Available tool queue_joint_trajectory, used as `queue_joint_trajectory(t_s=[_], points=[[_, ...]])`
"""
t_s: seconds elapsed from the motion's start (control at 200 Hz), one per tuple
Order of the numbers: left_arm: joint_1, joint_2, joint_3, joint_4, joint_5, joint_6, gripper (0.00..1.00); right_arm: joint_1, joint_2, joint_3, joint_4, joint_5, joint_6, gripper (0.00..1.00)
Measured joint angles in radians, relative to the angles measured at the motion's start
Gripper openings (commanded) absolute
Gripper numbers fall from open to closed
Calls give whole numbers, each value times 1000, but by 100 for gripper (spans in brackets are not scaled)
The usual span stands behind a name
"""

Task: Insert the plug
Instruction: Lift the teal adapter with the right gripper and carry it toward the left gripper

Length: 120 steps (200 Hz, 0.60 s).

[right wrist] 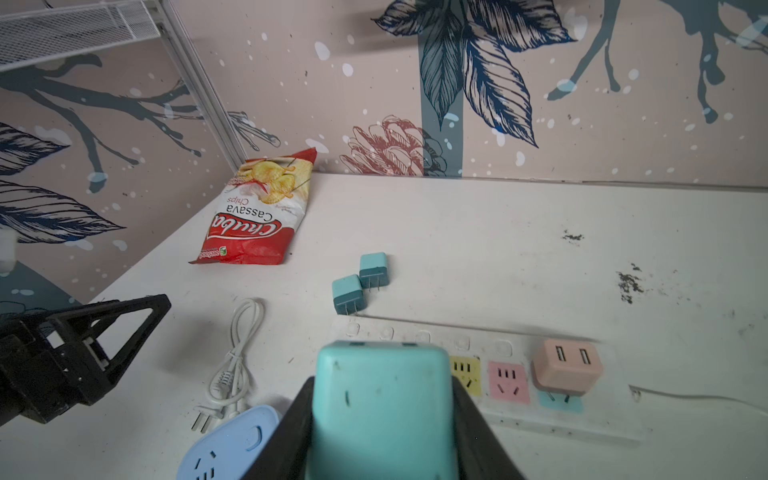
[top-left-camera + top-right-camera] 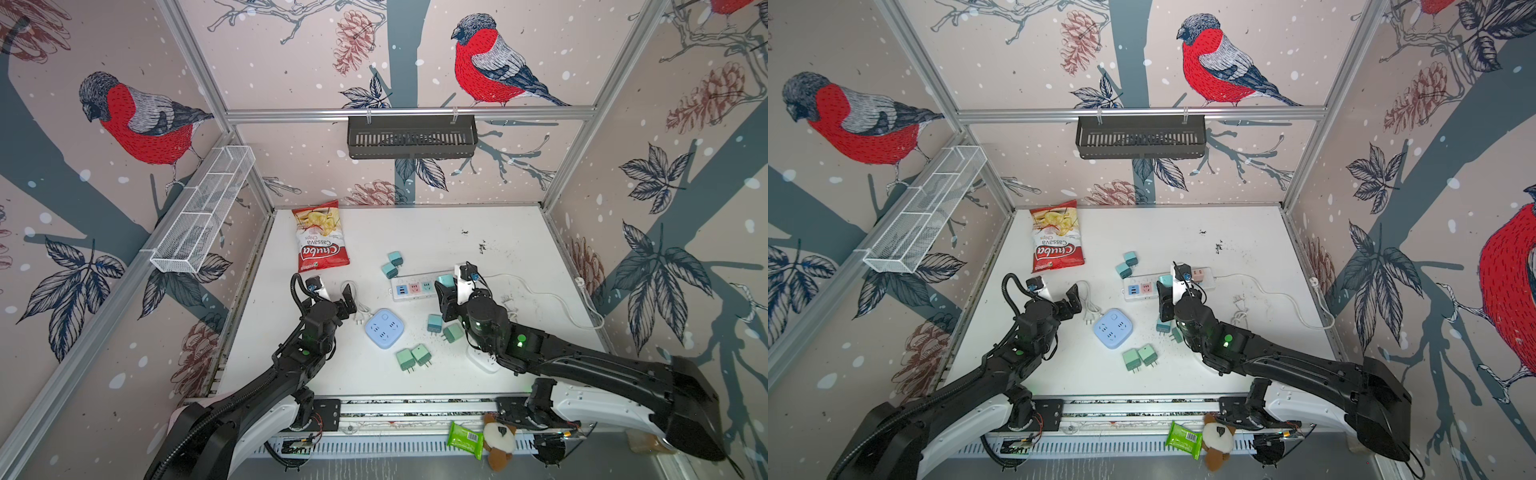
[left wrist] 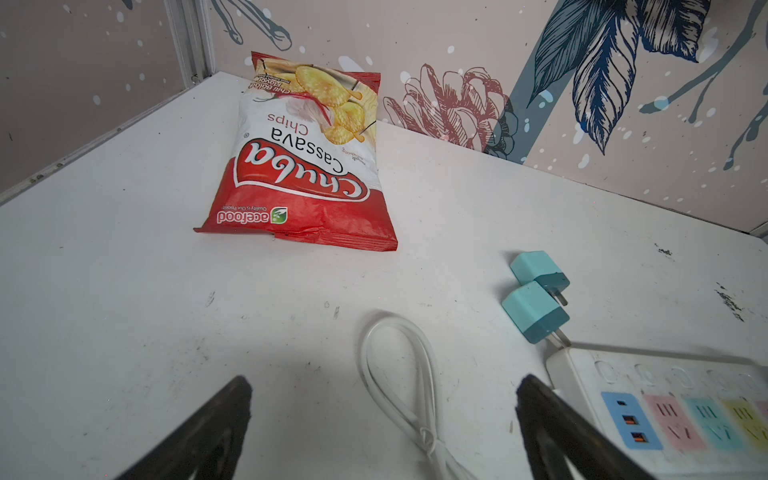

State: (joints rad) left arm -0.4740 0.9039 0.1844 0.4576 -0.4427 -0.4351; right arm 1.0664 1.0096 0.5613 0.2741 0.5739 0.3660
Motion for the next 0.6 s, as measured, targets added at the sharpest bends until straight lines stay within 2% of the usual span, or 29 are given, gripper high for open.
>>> queue_joint_trajectory(t_s=[0.17, 0.34, 0.4, 0.6], points=[[0, -23, -9, 1, 16, 10, 99, 4, -51, -122, 203, -31, -114, 6], [0, -76, -40, 3, 37, 17, 96, 8, -54, -255, 405, -139, -216, 5], [0, -99, -50, 4, 63, 26, 92, 13, -50, -288, 437, -159, -247, 5], [1, -249, -50, -15, 212, 48, 90, 15, -78, -359, 514, -149, -320, 5]])
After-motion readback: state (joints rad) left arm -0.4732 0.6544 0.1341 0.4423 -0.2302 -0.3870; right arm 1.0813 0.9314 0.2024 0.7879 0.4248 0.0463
